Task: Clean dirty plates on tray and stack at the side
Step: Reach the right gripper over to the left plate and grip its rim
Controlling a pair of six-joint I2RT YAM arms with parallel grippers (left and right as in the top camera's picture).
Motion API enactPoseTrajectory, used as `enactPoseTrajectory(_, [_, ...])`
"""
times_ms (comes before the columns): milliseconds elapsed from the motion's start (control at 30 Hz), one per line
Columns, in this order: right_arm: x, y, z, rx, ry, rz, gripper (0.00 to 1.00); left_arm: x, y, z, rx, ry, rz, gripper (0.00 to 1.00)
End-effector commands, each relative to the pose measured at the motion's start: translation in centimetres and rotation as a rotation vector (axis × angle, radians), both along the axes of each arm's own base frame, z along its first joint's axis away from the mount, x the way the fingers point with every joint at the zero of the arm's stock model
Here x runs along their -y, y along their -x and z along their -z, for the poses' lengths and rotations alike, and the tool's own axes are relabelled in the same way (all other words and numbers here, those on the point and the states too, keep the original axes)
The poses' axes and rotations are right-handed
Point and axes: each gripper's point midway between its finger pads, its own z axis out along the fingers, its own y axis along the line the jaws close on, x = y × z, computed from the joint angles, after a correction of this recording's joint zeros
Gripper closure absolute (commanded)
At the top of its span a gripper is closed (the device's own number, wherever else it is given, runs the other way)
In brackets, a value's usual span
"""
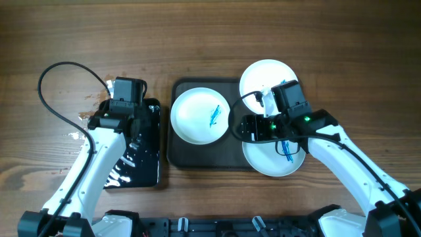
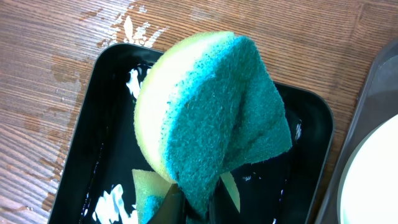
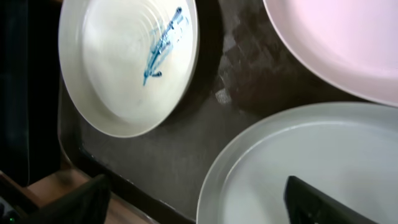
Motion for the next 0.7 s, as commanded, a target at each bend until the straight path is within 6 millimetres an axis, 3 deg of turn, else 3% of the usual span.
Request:
enactPoseTrajectory(0, [-0.6, -1.4, -1.1, 0.080, -0.008, -0.038, 0.16, 0.2, -0.2, -0.4, 0.028, 0.017, -0.012, 0.96])
enactPoseTrajectory(133, [-1.3, -3.0, -1.5, 0.141, -0.033, -0.038, 0.21, 0.6, -0.4, -0.4, 0.032, 0.036, -0.003, 0.96])
enactPoseTrajectory(333, [-2.4, -3.6, 1.0, 0.063, -0.057, -0.058, 0.28, 0.7, -0.6, -0.4, 0.040, 0.043, 0.000, 0.96])
enactPoseTrajectory(500, [-3.5, -5.9, -0.3, 0.118, -0.081, -0.076, 0.35, 0.7, -0.5, -0.4, 0.040, 0.043, 0.000, 0.96])
enactPoseTrajectory(667, [-5.1, -6.2, 1.0, 0.086, -0.136, -0.094, 0.46, 0.7, -0.5, -0.4, 0.040, 0.043, 0.000, 0.96])
